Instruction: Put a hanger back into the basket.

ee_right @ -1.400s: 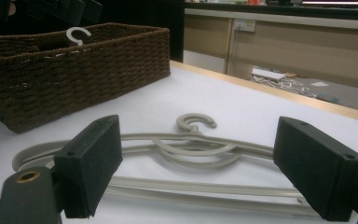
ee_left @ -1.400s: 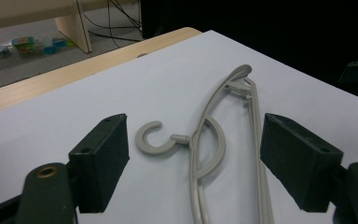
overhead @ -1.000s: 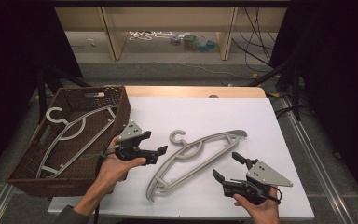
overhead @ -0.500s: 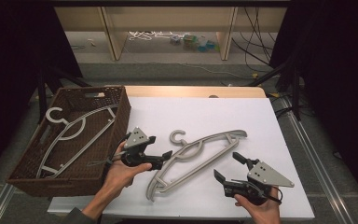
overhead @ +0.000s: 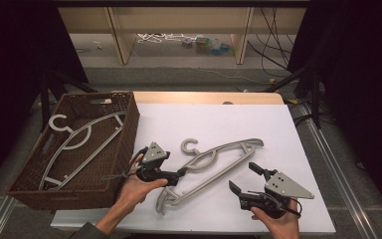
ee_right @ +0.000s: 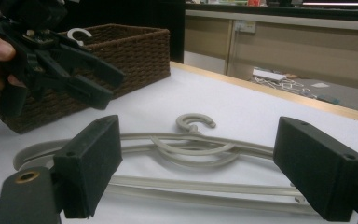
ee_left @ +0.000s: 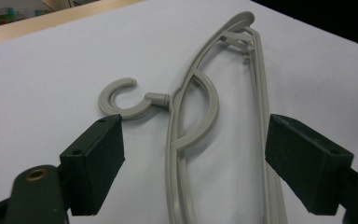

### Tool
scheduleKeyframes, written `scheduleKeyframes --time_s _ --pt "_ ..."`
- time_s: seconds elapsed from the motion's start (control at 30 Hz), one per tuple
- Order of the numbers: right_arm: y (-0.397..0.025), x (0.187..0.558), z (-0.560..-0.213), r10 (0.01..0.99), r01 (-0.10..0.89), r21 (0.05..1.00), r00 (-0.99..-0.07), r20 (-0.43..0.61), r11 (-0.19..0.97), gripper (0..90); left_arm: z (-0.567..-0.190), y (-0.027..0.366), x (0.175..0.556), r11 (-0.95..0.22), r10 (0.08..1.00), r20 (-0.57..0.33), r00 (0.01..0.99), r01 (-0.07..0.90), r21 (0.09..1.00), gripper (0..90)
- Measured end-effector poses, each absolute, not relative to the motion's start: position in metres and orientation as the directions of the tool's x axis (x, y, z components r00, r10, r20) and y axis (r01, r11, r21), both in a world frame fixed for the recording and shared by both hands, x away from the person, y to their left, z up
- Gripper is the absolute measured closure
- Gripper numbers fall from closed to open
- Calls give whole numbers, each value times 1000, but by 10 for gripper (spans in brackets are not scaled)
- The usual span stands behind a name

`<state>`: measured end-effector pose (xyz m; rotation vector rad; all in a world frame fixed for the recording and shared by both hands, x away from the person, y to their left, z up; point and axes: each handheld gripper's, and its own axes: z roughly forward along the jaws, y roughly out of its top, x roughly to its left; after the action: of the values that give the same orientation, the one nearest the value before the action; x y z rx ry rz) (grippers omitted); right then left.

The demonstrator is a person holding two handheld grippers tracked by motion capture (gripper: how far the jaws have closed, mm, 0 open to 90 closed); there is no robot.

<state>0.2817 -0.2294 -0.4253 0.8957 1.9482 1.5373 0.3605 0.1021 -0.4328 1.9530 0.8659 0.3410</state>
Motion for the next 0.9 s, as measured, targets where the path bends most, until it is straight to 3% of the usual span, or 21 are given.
scheduleKeyframes --time_s 0.9 --pt "-225 279 -425 752 181 969 -660 -5 166 163 -452 84 379 -493 652 -76 755 498 713 253"
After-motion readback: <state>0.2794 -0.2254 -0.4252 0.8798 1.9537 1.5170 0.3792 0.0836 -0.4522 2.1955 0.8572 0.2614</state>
